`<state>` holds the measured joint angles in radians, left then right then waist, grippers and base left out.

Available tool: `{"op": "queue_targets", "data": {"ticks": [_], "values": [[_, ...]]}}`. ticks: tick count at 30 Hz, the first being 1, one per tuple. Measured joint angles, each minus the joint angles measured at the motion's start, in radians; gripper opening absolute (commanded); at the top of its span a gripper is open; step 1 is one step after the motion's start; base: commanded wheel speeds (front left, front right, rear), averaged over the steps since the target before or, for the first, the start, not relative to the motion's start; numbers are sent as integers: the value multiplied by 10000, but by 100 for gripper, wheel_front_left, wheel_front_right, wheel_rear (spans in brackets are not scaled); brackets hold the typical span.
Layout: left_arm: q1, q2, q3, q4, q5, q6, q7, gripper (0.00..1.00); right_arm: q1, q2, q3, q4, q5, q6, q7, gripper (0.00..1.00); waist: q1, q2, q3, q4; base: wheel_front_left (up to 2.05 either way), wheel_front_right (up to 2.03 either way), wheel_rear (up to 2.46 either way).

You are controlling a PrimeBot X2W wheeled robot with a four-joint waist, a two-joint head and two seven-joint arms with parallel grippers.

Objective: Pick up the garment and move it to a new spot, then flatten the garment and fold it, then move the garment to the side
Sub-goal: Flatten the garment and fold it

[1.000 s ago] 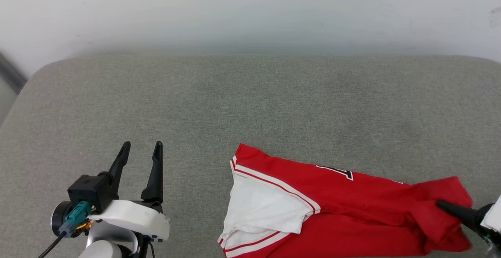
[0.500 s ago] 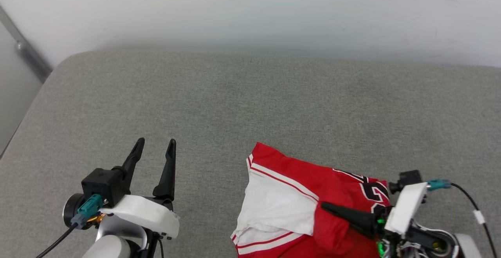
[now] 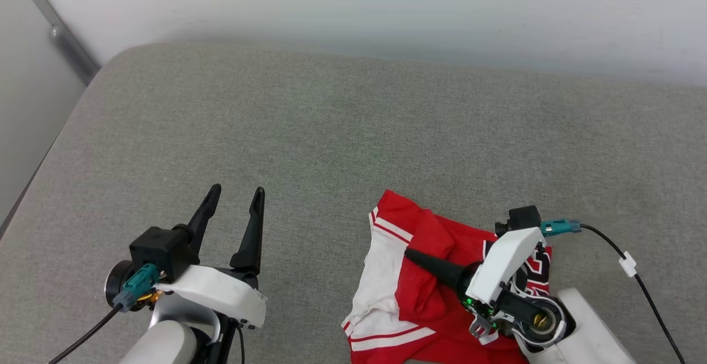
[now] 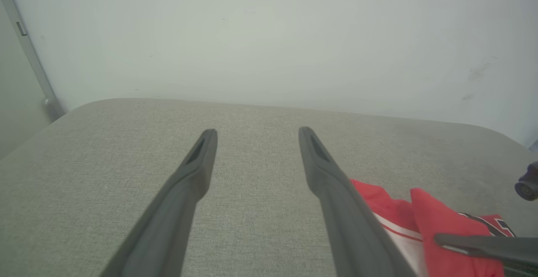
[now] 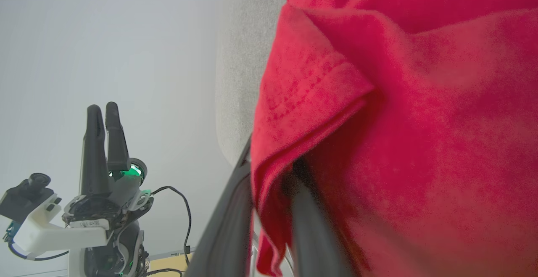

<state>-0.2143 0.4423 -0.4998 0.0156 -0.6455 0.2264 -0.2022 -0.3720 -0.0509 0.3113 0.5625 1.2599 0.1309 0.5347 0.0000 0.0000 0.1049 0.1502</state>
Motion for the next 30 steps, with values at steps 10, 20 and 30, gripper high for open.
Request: {"op": "queue_targets", "data": {"ticks": [10,20,30], "values": [[4,-61,48,286,-42,-52,-144,100,-627,-441,1296,-742,-1277,0,-431,100,0,0,-65,-147,0,0,0],[171,-58,130,387,-104,79,-226,100,-360,-2318,713,-1708,-6249,0,-2637,100,0,0,-341,-528,0,0,0],[663,71,380,357,-188,290,-364,100,1763,-2040,-2815,-3358,-9795,0,-4410,100,0,0,-633,-1094,0,0,0]]}}
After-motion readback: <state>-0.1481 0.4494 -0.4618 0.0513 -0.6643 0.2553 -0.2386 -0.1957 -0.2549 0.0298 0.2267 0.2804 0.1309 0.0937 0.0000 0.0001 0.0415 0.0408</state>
